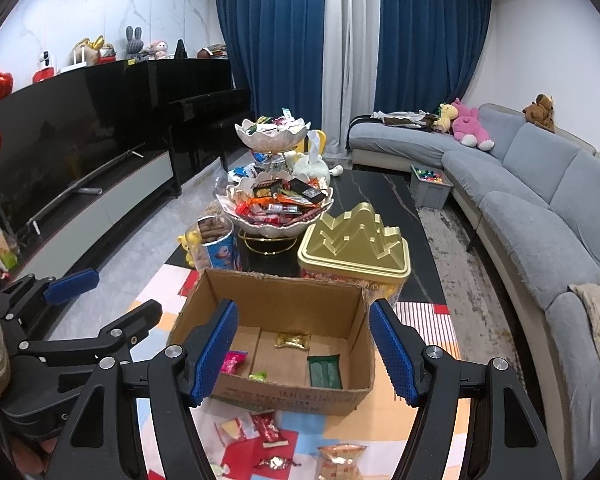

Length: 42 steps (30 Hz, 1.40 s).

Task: Organize snacks
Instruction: 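Withdraw both tools from the box back toward the remaining snacks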

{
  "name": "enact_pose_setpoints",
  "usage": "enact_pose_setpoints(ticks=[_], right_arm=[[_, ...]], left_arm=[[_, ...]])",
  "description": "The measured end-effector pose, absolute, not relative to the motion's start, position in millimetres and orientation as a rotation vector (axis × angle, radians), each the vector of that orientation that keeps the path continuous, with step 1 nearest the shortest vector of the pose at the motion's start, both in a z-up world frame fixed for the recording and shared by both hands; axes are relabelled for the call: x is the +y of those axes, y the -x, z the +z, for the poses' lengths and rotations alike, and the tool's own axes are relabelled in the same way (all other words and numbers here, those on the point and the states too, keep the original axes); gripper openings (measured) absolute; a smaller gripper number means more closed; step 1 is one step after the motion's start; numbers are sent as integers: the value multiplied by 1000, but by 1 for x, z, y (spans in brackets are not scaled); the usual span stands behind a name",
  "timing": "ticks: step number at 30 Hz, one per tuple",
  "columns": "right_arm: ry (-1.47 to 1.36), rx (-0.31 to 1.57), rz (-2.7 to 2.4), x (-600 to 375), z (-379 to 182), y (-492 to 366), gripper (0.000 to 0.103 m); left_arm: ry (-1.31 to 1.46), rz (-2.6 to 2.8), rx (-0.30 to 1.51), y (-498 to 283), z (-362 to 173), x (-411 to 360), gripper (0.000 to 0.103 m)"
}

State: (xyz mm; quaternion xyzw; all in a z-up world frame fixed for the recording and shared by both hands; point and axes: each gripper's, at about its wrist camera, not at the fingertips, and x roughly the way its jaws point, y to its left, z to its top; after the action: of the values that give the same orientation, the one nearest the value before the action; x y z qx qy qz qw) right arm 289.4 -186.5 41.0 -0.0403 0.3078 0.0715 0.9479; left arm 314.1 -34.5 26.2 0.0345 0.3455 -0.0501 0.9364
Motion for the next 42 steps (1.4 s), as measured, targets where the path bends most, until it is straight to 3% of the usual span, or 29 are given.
enact_pose_setpoints(ticks=[42], right_arm=[[114,754,181,-175,-18,-257,69]], left_arm=[[-148,-197,834,-275,-30,-35,77]])
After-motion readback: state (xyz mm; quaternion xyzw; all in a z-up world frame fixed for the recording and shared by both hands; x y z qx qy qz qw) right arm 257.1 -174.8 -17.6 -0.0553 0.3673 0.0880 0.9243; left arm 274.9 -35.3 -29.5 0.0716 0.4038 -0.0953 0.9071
